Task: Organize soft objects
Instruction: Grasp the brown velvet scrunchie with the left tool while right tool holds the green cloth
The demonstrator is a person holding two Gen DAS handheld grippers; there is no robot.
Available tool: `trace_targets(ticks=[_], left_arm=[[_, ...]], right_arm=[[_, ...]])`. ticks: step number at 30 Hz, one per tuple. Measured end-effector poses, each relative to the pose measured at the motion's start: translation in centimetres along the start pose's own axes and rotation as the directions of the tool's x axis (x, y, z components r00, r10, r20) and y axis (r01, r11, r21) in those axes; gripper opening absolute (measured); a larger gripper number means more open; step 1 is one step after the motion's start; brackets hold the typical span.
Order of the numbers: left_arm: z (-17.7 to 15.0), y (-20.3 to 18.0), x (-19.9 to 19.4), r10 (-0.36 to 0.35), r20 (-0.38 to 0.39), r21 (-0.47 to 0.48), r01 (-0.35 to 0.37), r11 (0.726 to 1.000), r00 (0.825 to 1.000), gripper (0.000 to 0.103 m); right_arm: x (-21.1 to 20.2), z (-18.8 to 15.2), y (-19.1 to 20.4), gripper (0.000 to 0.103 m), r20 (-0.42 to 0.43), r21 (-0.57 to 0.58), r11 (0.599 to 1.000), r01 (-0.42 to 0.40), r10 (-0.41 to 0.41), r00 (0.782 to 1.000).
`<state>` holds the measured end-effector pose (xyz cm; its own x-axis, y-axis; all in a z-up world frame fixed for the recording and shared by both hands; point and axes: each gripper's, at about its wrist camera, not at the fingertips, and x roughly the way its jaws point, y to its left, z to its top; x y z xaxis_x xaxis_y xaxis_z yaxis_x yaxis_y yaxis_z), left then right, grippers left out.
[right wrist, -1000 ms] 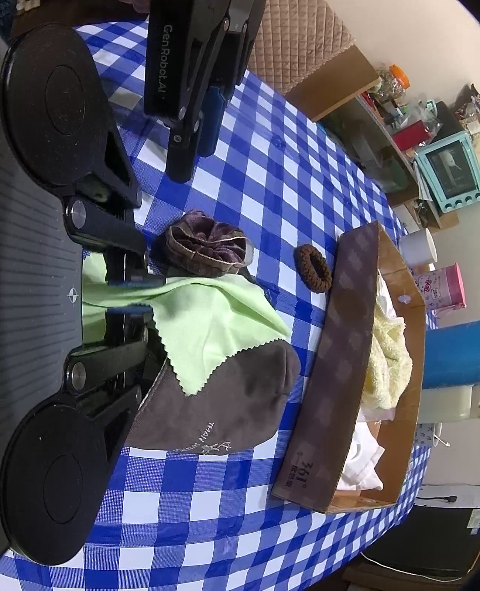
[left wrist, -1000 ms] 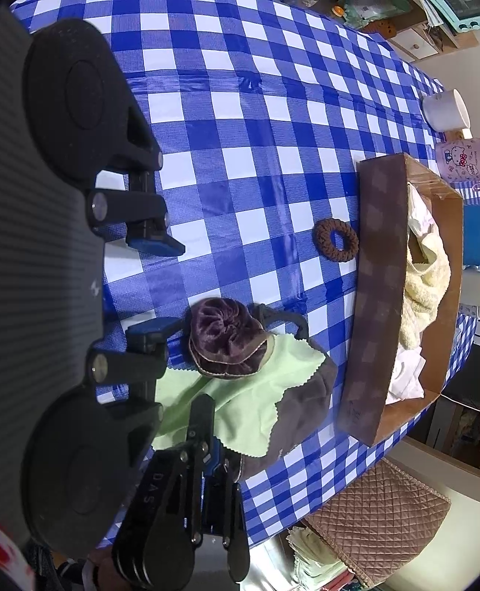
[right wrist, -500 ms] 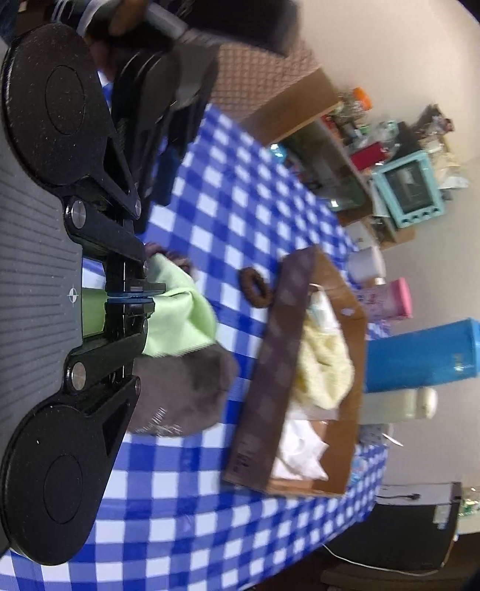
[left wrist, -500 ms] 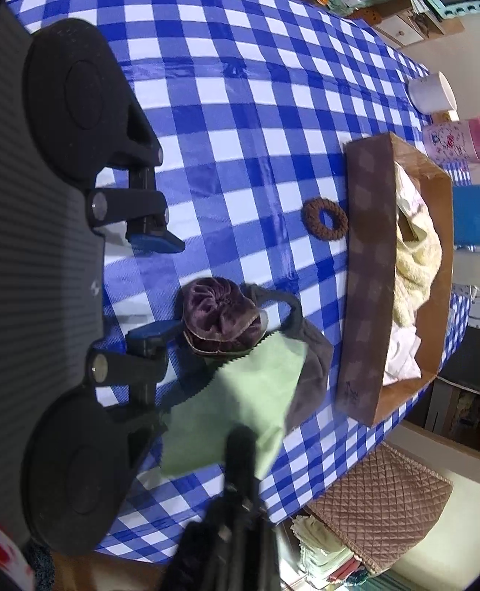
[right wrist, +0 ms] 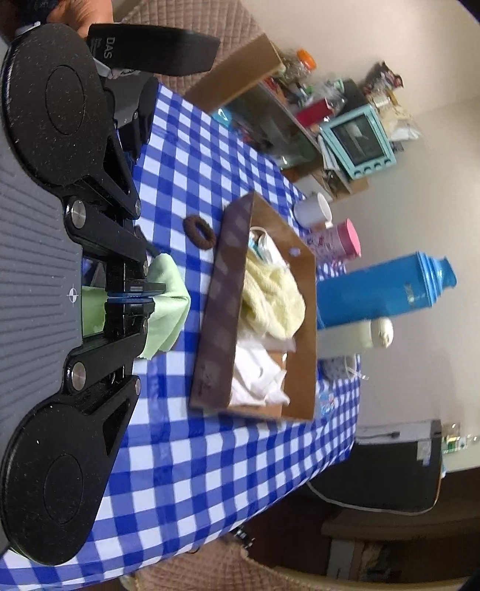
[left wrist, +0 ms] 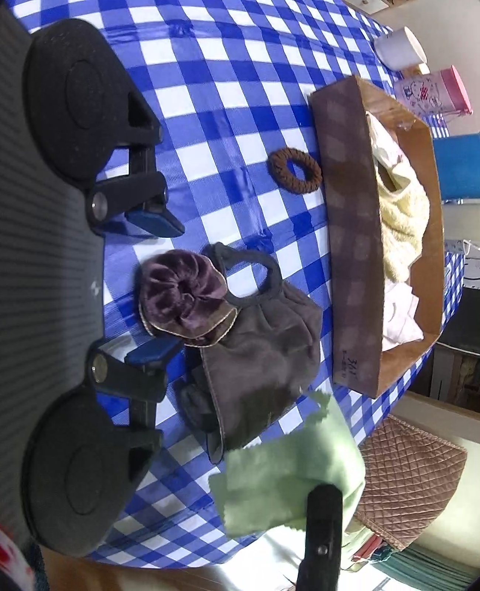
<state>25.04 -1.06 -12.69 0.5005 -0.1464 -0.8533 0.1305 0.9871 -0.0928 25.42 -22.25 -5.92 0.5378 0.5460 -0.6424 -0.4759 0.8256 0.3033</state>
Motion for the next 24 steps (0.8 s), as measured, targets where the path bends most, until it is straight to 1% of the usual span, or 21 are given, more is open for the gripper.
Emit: trace_targets(ticks=[4,7,9,12,15,24], left_arm=[[0.2,-0.1,0.9,-0.009,-0.005,0.005,0.009,1.0,1.0,0.056],[0.3,-0.2,1.3,-0.019,-0.007,0.02,0.019,1.0,1.0,0.053],[0.3,-0.2,1.4,-0.032,-0.005,0.024,0.032,0.999,0.999,0.038],[0.2,-0.3,1.2,-0.04,0.005,0.03,0.04,0.999,0.999,0.031],[0.1,-0.4,0.9,-0.036,0.013,0.04,0.036,0.999,0.999,0.025],[-0.1,0.0,-0.1,-0.015,0.03,0.02,0.014,1.0,0.999,0.022]], right_arm=[[0.0,-0.5,-0.9,0.001,-0.021,0.034,0.999,0.014,-0.013,1.0],[0.1,-0.9,-1.2,0.001,-0.036,0.046,0.999,0.019,-0.017,0.999],[0.3,-1.1,-1.4,0.001,-0.05,0.054,0.998,0.022,-0.02,0.999],[0.4,-1.4,-1.4,0.001,-0.063,0.063,0.998,0.02,-0.016,0.998],[0.7,-1.6,-1.3,0.001,-0.074,0.062,0.998,0.019,-0.014,0.997],[1.0,-1.8,-0.8,0.001,-0.086,0.052,0.999,0.01,-0.005,0.996]])
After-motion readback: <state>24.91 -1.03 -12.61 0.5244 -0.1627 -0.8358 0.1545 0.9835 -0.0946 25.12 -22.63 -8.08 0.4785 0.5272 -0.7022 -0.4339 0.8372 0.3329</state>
